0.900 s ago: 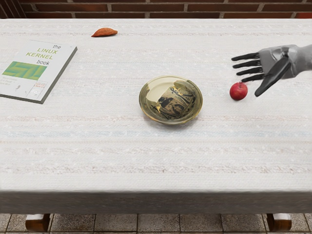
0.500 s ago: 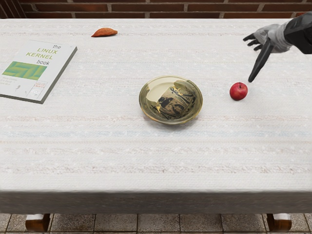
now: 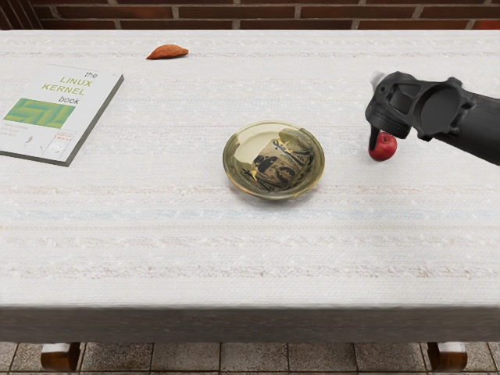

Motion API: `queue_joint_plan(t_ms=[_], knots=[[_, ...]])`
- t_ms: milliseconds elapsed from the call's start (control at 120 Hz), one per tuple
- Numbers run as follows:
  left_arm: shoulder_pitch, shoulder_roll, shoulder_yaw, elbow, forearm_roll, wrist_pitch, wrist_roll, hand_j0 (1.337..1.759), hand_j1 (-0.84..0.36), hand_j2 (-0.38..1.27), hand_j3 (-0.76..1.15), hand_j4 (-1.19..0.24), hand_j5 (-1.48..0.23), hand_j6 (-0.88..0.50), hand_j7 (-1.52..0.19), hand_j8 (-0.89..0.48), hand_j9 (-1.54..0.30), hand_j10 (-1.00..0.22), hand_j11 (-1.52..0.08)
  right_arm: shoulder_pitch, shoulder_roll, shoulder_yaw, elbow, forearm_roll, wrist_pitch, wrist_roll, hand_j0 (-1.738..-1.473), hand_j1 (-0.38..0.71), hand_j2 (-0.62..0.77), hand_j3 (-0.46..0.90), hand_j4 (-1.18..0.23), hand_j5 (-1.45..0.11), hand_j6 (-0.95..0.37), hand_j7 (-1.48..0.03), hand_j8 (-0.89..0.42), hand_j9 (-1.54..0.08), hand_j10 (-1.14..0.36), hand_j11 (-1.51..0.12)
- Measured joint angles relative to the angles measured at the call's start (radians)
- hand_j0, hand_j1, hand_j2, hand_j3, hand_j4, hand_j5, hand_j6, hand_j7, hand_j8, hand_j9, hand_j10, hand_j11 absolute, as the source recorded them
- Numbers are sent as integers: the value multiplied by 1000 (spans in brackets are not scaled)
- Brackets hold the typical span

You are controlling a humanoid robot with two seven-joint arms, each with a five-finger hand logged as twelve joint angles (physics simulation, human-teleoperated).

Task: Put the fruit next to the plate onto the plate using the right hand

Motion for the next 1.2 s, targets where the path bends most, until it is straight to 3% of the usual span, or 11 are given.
queue_joint_plan(t_ms=[175,883,983,992,1000,1042,1100,1142,1200], knots=[[0,0,0,0,0,0,0,1658,336,2,0,-11,-14,-11,-14,-11,-14,-11,-14,-66,11,-3,-41,-4,-51,0,-1658,-290,-9,0,-52,-65,-54,-65,-53,-65,-52,-65],[0,0,0,0,0,0,0,1658,336,2,0,-11,-15,-11,-15,-11,-15,-11,-15,-155,12,8,-67,11,-91,0,-1658,20,-60,0,-311,-402,-313,-401,-312,-402,-311,-402],[0,0,0,0,0,0,0,1658,336,2,0,-11,-15,-11,-15,-11,-15,-11,-15,-179,12,87,-92,17,-91,0,-1657,207,-85,0,-472,-616,-475,-613,-474,-615,-473,-614],[0,0,0,0,0,0,0,1658,336,2,0,-11,-15,-11,-15,-11,-15,-11,-14,-183,12,100,-95,17,-91,0,-1657,223,-94,-3,-490,-635,-485,-634,-487,-480,-492,-632],[0,0,0,0,0,0,0,1658,336,2,0,-11,-14,-11,-14,-11,-14,-11,-14,-186,12,112,-98,14,-92,0,-1656,234,-77,-2,-511,-646,-474,-654,-414,-622,-507,-652],[0,0,0,0,0,0,0,1658,336,2,0,-11,-14,-11,-14,-11,-14,-11,-14,-200,12,159,-109,10,-94,-2,-1653,290,7,-2,-538,-717,-425,-741,-234,-876,-571,-695],[0,0,0,0,0,0,0,1658,336,2,0,-11,-14,-11,-14,-11,-14,-11,-14,-212,11,201,-125,9,-93,-2,-1652,357,97,0,-470,-812,-344,-868,-170,-980,-485,-863],[0,0,0,0,0,0,0,1658,336,2,0,-11,-14,-11,-14,-11,-14,-11,-14,-217,11,223,-148,12,-92,1,-1650,356,82,0,-436,-881,-314,-917,-285,-872,-535,-903],[0,0,0,0,0,0,0,1658,336,2,0,-11,-15,-11,-15,-11,-15,-11,-15,-219,11,258,-202,17,-91,1,-1648,352,145,0,-435,-954,-322,-971,-424,-947,-612,-972]])
